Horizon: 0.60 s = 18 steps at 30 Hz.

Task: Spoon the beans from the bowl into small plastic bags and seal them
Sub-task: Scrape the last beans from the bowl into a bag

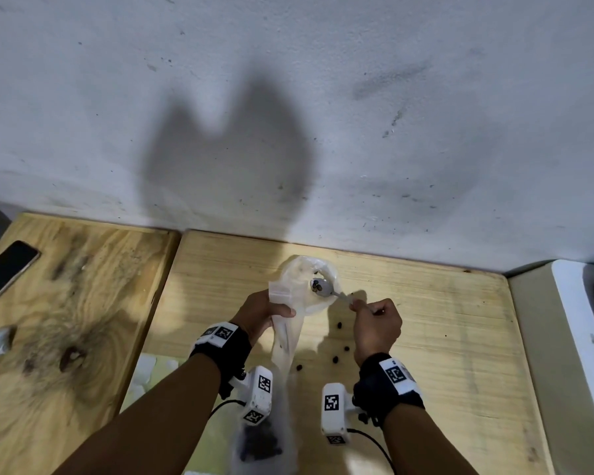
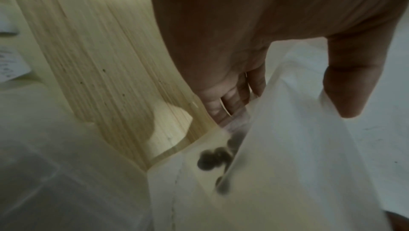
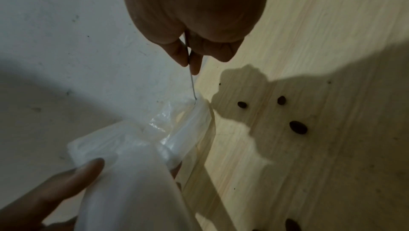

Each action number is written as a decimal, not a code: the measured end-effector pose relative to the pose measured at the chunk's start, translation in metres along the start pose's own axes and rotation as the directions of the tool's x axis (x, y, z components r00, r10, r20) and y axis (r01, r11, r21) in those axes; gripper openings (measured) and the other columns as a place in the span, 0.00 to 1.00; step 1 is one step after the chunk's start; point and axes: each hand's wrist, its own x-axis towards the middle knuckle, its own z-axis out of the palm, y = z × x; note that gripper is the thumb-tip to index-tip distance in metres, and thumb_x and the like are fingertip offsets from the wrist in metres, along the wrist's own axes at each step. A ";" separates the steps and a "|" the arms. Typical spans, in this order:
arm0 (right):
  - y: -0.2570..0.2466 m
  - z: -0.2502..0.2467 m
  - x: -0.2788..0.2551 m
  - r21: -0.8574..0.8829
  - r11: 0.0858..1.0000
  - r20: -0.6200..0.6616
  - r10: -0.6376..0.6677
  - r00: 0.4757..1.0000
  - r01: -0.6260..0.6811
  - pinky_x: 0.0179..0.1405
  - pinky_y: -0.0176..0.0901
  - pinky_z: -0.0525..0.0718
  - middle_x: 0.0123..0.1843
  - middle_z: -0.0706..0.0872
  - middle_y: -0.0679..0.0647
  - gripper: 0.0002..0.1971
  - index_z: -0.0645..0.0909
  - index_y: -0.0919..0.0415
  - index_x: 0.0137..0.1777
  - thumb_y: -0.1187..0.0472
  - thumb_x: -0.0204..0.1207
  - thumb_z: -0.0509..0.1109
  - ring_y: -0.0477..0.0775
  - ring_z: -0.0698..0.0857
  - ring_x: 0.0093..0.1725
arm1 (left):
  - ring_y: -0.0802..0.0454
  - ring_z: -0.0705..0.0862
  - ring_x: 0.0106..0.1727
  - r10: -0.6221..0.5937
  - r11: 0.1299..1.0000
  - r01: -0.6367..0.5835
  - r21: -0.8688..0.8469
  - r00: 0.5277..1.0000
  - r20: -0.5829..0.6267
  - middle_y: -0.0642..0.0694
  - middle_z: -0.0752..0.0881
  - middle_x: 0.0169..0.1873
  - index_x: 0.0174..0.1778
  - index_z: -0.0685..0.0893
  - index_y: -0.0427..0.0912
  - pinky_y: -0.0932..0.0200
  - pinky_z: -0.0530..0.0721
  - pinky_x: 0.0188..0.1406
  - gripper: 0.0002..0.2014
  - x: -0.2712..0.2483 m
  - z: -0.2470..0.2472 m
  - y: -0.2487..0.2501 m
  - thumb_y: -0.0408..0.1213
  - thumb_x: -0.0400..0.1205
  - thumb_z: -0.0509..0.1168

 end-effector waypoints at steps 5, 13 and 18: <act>-0.001 0.012 -0.003 -0.040 0.997 -0.068 -0.069 0.995 0.066 0.36 0.52 0.82 0.30 0.78 0.56 0.17 0.67 0.58 0.31 0.67 0.70 0.75 0.59 0.75 0.31 | 0.36 0.84 0.55 -0.038 0.997 0.036 0.072 0.999 0.023 0.31 0.86 0.50 0.57 0.86 0.28 0.45 0.79 0.53 0.36 0.000 0.003 -0.006 0.32 0.50 0.79; 0.007 0.020 -0.006 -0.088 0.984 0.017 -0.153 0.988 0.154 0.36 0.63 0.86 0.26 0.74 0.52 0.16 0.68 0.61 0.32 0.64 0.73 0.73 0.63 0.75 0.28 | 0.36 0.84 0.54 -0.074 0.992 0.067 0.104 0.995 0.061 0.32 0.85 0.49 0.57 0.85 0.25 0.44 0.79 0.55 0.36 0.001 -0.002 -0.008 0.30 0.49 0.78; 0.013 0.016 -0.005 -0.119 0.979 0.117 -0.153 0.981 0.166 0.38 0.61 0.84 0.27 0.73 0.51 0.17 0.67 0.57 0.30 0.66 0.70 0.74 0.56 0.74 0.29 | 0.37 0.83 0.53 -0.088 0.992 0.082 0.096 0.994 0.059 0.34 0.85 0.47 0.50 0.88 0.28 0.46 0.78 0.53 0.31 0.005 -0.007 -0.006 0.30 0.47 0.78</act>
